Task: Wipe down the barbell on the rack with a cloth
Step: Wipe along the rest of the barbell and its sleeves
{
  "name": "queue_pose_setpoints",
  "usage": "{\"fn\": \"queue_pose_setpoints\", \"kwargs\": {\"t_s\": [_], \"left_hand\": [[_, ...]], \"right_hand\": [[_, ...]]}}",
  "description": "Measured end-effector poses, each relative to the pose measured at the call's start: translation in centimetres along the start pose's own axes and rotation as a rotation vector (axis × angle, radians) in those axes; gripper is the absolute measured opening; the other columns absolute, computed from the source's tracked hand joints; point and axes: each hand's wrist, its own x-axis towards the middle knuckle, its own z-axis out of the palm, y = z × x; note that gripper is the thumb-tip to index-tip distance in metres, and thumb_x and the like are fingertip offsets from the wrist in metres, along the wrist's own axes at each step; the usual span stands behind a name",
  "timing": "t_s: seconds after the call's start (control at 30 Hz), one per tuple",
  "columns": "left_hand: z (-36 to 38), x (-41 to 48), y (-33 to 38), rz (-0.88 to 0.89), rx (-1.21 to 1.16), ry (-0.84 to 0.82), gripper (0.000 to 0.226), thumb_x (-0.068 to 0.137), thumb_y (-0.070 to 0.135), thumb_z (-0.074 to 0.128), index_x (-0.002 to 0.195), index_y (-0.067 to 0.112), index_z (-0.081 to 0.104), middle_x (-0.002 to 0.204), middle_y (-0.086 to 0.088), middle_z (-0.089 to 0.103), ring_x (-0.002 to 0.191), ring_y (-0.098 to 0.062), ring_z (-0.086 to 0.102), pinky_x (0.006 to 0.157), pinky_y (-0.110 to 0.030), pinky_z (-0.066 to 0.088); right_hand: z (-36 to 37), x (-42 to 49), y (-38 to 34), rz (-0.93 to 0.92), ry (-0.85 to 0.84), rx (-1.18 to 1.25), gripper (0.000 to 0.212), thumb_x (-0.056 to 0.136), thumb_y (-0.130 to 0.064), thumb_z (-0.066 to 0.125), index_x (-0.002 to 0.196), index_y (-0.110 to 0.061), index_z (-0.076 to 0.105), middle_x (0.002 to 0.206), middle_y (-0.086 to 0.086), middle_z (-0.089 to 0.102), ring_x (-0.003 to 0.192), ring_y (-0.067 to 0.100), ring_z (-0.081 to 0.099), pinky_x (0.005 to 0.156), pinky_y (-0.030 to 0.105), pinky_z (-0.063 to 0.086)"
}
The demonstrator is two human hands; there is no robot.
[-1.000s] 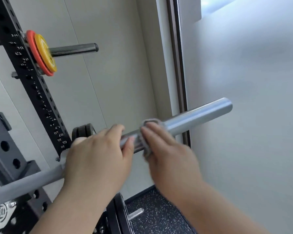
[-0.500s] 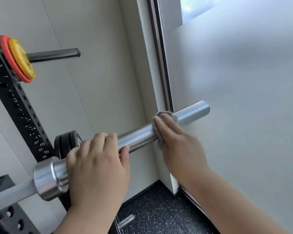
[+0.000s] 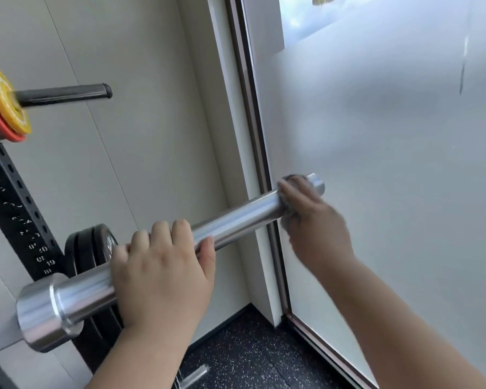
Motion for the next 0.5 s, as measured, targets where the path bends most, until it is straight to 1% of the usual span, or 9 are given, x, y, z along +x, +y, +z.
{"fn": "queue_pose_setpoints", "kwargs": {"t_s": [0.03, 0.1, 0.13, 0.17, 0.27, 0.33, 0.37, 0.43, 0.5], "left_hand": [[0.3, -0.9, 0.2, 0.006, 0.014, 0.022, 0.043, 0.096, 0.048, 0.048, 0.102, 0.007, 0.06, 0.093, -0.017, 0.06, 0.088, -0.039, 0.056, 0.083, -0.052, 0.038], [1.2, -3.0, 0.7, 0.017, 0.028, 0.016, 0.065, 0.092, 0.045, 0.057, 0.133, -0.004, 0.055, 0.123, -0.027, 0.057, 0.116, -0.048, 0.053, 0.109, -0.061, 0.033], [1.6, -3.8, 1.0, 0.021, 0.023, 0.026, 0.075, 0.09, 0.045, 0.06, 0.142, -0.008, 0.049, 0.136, -0.032, 0.052, 0.128, -0.052, 0.048, 0.116, -0.064, 0.027], [1.8, -4.5, 1.2, 0.022, 0.012, 0.034, 0.082, 0.088, 0.045, 0.062, 0.147, -0.01, 0.045, 0.144, -0.034, 0.047, 0.135, -0.054, 0.043, 0.12, -0.066, 0.023], [1.7, -5.6, 1.2, 0.058, -0.034, 0.008, 0.09, 0.083, 0.045, 0.064, 0.152, -0.006, 0.041, 0.157, -0.035, 0.035, 0.144, -0.055, 0.035, 0.121, -0.068, 0.022], [1.3, -6.2, 0.8, 0.101, -0.075, 0.064, 0.087, 0.081, 0.048, 0.061, 0.152, 0.001, 0.046, 0.158, -0.032, 0.036, 0.144, -0.053, 0.038, 0.12, -0.067, 0.026], [0.6, -6.2, 0.4, 0.12, -0.13, 0.103, 0.081, 0.081, 0.049, 0.059, 0.15, 0.006, 0.052, 0.154, -0.029, 0.044, 0.14, -0.05, 0.045, 0.118, -0.065, 0.029], [-1.4, -5.3, -1.1, 0.142, -0.271, 0.175, 0.066, 0.083, 0.048, 0.057, 0.14, 0.014, 0.064, 0.133, -0.016, 0.063, 0.121, -0.04, 0.06, 0.112, -0.059, 0.034], [-3.4, -3.5, -3.5, 0.09, -0.31, 0.223, 0.055, 0.09, 0.048, 0.053, 0.134, 0.019, 0.066, 0.115, -0.005, 0.068, 0.107, -0.034, 0.062, 0.106, -0.055, 0.034]], "right_hand": [[0.9, -1.2, -1.5, -0.097, -0.025, -0.001, 0.055, 0.09, -0.013, 0.062, 0.138, -0.04, 0.055, 0.148, -0.029, 0.045, 0.104, 0.017, 0.066, 0.068, 0.037, 0.059], [2.0, -2.5, -2.4, -0.21, -0.062, -0.031, 0.053, 0.095, -0.025, 0.048, 0.145, -0.044, 0.052, 0.156, -0.031, 0.04, 0.11, 0.012, 0.068, 0.066, 0.032, 0.058], [1.8, -1.9, -1.8, -0.178, -0.059, -0.036, 0.053, 0.095, -0.029, 0.043, 0.144, -0.047, 0.052, 0.156, -0.034, 0.039, 0.104, 0.012, 0.069, 0.067, 0.03, 0.057], [1.5, -1.0, -0.5, -0.105, -0.031, -0.039, 0.052, 0.094, -0.031, 0.041, 0.141, -0.049, 0.052, 0.154, -0.036, 0.038, 0.099, 0.014, 0.07, 0.068, 0.029, 0.055], [0.4, 1.3, 2.6, 0.147, 0.037, -0.042, 0.051, 0.093, -0.018, 0.048, 0.136, -0.044, 0.055, 0.151, -0.036, 0.038, 0.097, 0.026, 0.068, 0.076, 0.037, 0.056], [0.3, 1.4, 2.2, 0.221, -0.012, -0.079, 0.057, 0.092, -0.01, 0.052, 0.14, -0.04, 0.051, 0.152, -0.033, 0.035, 0.095, 0.031, 0.067, 0.077, 0.041, 0.056], [0.4, 1.1, 1.4, 0.202, -0.034, -0.09, 0.058, 0.091, -0.009, 0.056, 0.14, -0.038, 0.049, 0.152, -0.031, 0.034, 0.093, 0.031, 0.066, 0.073, 0.041, 0.056], [0.5, 0.3, -0.8, 0.073, -0.064, -0.076, 0.055, 0.09, -0.011, 0.063, 0.137, -0.037, 0.05, 0.149, -0.029, 0.039, 0.091, 0.026, 0.065, 0.064, 0.038, 0.054], [1.1, -1.0, -3.3, -0.064, -0.107, -0.04, 0.05, 0.094, -0.012, 0.059, 0.138, -0.036, 0.051, 0.149, -0.028, 0.042, 0.097, 0.02, 0.065, 0.06, 0.035, 0.053]]}}
